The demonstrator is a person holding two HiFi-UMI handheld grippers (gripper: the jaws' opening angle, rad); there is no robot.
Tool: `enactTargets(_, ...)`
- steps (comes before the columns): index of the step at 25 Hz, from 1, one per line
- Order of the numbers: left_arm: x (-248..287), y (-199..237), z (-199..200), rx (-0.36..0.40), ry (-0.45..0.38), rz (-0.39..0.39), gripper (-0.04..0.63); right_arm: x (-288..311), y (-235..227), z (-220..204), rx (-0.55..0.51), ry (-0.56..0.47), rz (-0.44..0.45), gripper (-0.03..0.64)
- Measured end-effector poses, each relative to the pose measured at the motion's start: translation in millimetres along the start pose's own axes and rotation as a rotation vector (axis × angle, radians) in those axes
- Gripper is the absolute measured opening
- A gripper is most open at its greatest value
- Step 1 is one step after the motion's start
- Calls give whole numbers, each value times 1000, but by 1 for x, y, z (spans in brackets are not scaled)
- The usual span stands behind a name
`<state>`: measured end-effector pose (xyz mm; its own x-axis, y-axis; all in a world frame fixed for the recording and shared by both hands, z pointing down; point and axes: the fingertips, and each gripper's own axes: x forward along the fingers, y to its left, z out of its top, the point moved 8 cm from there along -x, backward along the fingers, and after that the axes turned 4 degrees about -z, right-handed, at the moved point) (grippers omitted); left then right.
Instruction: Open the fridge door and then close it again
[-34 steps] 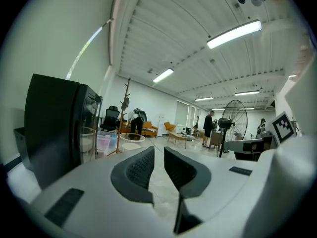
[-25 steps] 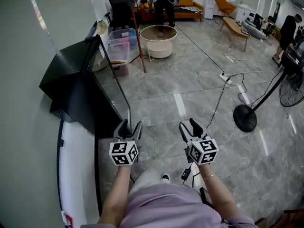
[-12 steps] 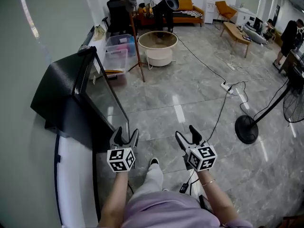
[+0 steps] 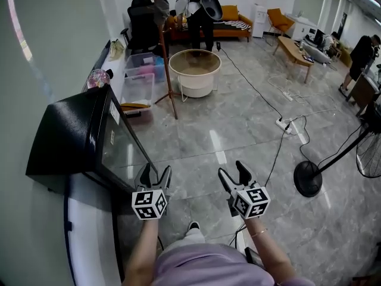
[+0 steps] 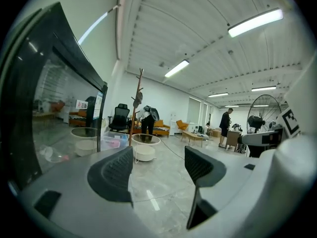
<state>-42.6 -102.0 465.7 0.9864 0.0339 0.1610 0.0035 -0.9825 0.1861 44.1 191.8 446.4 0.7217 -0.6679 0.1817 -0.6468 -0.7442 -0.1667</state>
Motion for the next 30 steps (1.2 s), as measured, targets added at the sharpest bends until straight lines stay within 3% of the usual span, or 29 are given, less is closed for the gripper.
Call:
enactTargets(8, 54, 42, 9, -14, 5, 10, 313, 73, -12, 9, -14, 37, 7, 296)
enactTargets(15, 83, 58, 4, -33, 15, 77, 313, 131, -29, 14, -11, 57, 86, 296)
enactTargets(25, 97, 71, 17, -69, -44, 358, 311, 249, -33, 49, -83, 102, 408, 295)
enactTargets(30, 70, 62, 10, -98, -61, 548, 310, 287, -1, 45, -114, 156, 631, 295)
